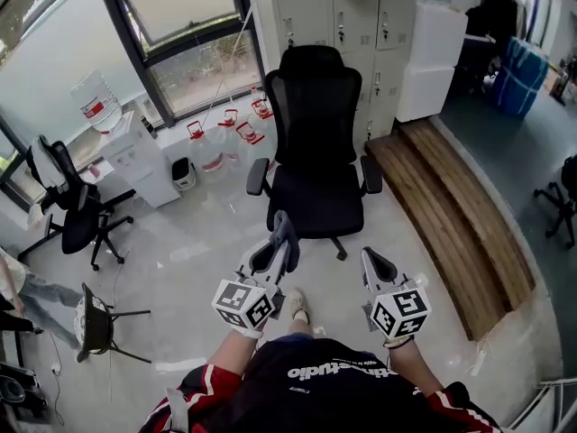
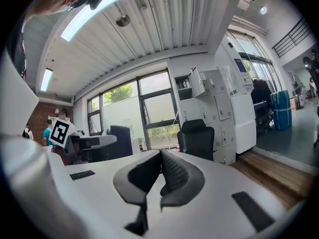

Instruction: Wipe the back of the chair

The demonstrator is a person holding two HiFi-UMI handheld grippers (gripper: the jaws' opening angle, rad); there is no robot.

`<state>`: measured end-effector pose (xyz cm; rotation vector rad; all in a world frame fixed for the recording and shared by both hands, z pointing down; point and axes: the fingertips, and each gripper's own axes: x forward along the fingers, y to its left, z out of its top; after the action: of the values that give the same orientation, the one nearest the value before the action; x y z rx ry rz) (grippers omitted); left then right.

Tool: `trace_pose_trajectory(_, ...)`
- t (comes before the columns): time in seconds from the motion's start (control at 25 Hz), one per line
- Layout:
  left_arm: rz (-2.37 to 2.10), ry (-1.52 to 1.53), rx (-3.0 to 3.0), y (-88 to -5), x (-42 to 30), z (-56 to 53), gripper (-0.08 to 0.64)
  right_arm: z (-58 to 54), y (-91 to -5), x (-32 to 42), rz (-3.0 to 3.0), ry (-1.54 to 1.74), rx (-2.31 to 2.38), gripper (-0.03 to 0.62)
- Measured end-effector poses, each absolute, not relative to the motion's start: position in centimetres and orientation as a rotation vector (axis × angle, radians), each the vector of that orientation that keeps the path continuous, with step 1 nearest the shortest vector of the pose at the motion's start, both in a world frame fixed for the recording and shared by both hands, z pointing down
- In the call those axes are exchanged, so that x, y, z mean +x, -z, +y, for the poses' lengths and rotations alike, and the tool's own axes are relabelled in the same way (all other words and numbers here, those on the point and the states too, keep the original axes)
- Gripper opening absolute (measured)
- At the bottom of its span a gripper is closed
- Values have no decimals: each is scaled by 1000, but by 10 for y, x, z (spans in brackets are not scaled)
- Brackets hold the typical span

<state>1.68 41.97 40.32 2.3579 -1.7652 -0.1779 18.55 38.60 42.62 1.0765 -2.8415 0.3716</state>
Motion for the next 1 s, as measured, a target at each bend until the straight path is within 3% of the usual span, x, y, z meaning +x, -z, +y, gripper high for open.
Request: trace_pose_trajectory(1.0, -1748, 184, 2375, -391, 44, 459, 57, 430, -420, 204, -2854, -394, 1078, 13)
